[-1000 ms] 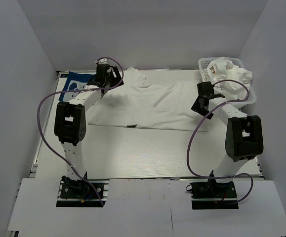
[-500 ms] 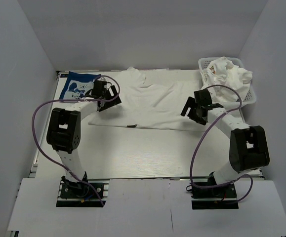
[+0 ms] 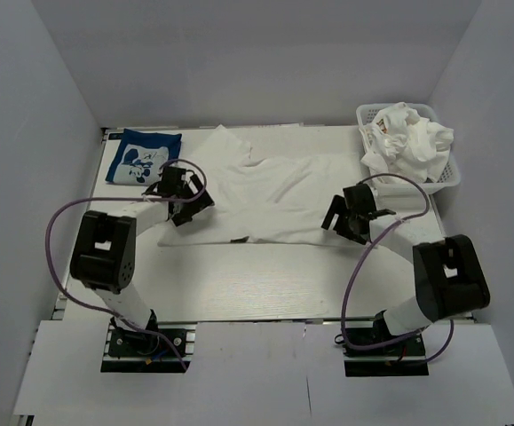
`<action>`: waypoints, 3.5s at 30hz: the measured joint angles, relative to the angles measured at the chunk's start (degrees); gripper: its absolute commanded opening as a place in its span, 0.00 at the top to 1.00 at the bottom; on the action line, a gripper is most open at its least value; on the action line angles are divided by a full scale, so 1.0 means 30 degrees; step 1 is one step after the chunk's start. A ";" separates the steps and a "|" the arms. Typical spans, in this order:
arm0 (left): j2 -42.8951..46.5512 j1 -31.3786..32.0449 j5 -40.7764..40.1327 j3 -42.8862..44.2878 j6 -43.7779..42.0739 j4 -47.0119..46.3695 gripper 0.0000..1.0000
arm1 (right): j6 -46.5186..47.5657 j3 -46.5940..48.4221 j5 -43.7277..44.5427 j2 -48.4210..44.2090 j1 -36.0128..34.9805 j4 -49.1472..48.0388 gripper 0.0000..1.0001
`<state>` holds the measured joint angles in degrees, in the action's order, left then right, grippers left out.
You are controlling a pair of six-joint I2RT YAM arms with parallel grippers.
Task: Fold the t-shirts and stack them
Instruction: Fold the flattened tshirt in 1/3 of the way, then grap the side of the flattened tshirt furthest away from the robot with both arms, then fold the other side of the tshirt into a rectangle
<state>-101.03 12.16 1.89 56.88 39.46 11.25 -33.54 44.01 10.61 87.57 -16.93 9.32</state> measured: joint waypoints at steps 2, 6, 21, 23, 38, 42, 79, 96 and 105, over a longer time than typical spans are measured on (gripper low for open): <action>0.1698 0.0022 0.0357 -0.1916 0.0765 0.0219 0.00 | -0.0291 -0.1464 -0.0044 -0.1596 -0.0299 0.0066 0.10; 0.5253 0.0153 0.0568 -0.4867 0.2135 0.2011 0.00 | -0.0699 -0.3504 -0.0095 -0.4459 -0.1086 0.0867 0.10; 0.2229 0.0080 -0.4430 0.7074 0.1574 0.9923 0.00 | -0.0408 0.3118 0.2616 -0.5042 -0.1668 0.3395 0.10; -0.0182 -0.0044 -0.5202 1.0426 0.1399 1.0251 0.00 | -0.0299 0.5115 0.3155 -0.3067 -0.1464 0.3577 0.10; -1.2495 -0.0474 -0.7548 2.2768 -0.2040 1.1635 0.00 | 0.2142 1.4906 0.4029 0.8000 0.0583 0.4575 0.10; -1.2590 -0.0474 -0.7577 2.2411 -0.2390 1.1358 0.06 | 0.2849 1.6735 0.3789 0.9836 0.0991 0.4605 0.10; -0.9653 -0.0270 -0.8306 1.4957 -0.1836 0.7082 1.00 | 0.3235 1.7762 0.3286 1.3697 0.1173 0.3009 1.00; 0.3118 0.0510 -0.7089 0.1792 0.0357 0.5603 1.00 | 0.2718 0.8102 0.3388 0.4393 0.0576 0.1188 1.00; 0.9078 0.1537 -0.6710 -0.3038 0.2288 0.7461 1.00 | 0.2098 0.4452 0.4488 0.0889 0.0605 0.1668 1.00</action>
<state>-73.80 16.78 -18.24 47.77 46.33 33.63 -27.24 57.36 24.08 90.24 -15.11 14.33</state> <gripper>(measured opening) 0.009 0.020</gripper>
